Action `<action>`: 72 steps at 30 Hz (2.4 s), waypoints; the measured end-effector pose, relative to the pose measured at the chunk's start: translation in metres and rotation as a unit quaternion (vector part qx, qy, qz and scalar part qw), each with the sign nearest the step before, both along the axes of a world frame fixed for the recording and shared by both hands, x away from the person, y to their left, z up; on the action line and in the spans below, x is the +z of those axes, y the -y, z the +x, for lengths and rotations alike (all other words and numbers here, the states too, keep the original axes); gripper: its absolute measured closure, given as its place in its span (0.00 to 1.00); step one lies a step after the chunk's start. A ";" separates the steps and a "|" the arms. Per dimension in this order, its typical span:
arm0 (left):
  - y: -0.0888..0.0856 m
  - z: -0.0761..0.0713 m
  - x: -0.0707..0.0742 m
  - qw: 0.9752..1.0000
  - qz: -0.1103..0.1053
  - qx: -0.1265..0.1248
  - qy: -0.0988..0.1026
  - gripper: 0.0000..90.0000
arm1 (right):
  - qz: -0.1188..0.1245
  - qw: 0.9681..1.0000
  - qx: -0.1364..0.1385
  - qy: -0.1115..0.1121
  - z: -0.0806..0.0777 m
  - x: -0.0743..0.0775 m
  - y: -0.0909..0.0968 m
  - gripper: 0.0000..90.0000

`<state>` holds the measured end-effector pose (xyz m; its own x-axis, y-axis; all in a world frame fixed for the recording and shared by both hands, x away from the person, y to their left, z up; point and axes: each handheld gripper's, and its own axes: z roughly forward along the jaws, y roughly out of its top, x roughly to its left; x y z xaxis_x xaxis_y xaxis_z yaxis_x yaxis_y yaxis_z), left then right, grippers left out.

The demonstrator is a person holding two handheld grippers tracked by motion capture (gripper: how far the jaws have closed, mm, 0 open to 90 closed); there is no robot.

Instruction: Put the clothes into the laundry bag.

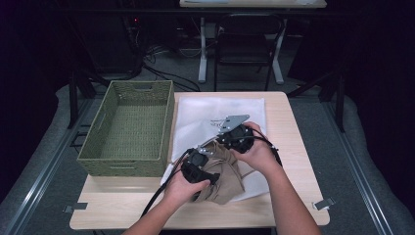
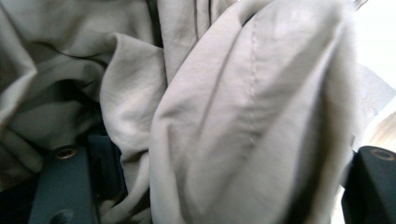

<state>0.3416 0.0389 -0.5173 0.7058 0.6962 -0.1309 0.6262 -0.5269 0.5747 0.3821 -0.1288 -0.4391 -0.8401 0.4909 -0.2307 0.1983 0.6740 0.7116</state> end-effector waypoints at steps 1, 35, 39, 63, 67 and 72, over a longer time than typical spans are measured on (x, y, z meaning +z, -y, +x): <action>0.000 0.000 0.001 1.000 0.001 0.000 0.001 0.27 | 0.000 1.000 0.000 0.001 0.000 0.000 0.000 0.97; -0.025 -0.017 0.010 0.999 -0.031 -0.006 0.019 0.55 | 0.003 1.000 0.003 -0.002 -0.001 0.000 -0.001 0.98; -0.025 -0.015 0.011 0.999 -0.039 -0.006 0.021 0.59 | 0.004 1.000 0.005 -0.003 -0.002 0.000 -0.002 0.98; -0.013 0.012 0.019 0.997 -0.054 0.030 0.048 0.75 | 0.004 1.000 0.007 0.000 -0.003 0.001 -0.003 0.98; -0.011 0.014 0.017 0.996 -0.060 0.036 0.046 0.71 | 0.001 1.000 0.007 0.001 -0.003 0.001 -0.004 0.98; -0.014 0.007 0.022 0.997 -0.046 0.032 0.048 0.58 | 0.003 1.000 0.003 -0.001 -0.002 0.000 -0.002 0.98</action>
